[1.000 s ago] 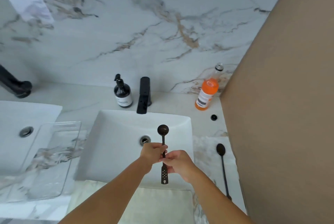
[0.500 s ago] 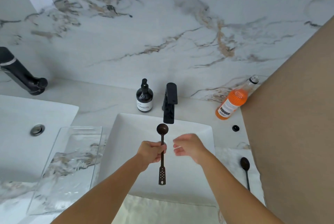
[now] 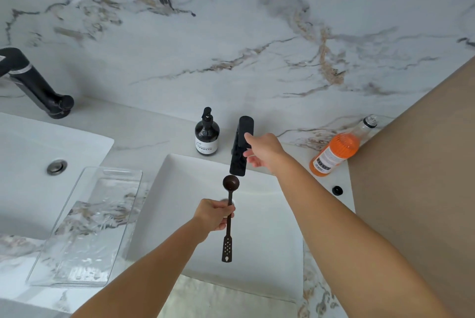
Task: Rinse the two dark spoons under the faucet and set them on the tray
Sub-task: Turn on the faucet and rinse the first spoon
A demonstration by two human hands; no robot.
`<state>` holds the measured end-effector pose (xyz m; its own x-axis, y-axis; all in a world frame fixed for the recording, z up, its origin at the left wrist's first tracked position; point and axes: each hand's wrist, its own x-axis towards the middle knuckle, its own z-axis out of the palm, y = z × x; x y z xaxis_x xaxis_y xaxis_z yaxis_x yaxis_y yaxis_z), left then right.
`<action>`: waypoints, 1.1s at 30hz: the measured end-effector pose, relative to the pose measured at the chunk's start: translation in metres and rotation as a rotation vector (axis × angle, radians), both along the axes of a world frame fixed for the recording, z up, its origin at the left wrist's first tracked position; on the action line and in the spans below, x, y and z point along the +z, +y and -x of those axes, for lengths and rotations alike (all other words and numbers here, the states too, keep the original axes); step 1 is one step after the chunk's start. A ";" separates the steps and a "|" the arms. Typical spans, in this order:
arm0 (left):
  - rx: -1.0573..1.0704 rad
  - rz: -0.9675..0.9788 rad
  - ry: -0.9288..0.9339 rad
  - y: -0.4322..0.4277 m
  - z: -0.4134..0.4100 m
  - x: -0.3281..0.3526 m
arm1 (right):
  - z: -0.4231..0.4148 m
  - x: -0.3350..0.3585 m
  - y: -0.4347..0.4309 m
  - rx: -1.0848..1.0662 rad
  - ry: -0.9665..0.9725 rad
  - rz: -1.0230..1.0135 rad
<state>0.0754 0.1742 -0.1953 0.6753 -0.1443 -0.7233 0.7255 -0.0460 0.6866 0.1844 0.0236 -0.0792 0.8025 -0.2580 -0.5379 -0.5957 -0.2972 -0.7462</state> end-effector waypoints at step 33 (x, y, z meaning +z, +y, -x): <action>0.039 -0.033 -0.024 -0.009 0.001 0.005 | 0.046 -0.085 -0.012 -0.118 0.208 -0.218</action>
<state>0.0740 0.1651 -0.1905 0.6971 -0.0941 -0.7107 0.7106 -0.0409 0.7024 0.1386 0.0114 -0.1641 0.6408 -0.2034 -0.7403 -0.7632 -0.0639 -0.6431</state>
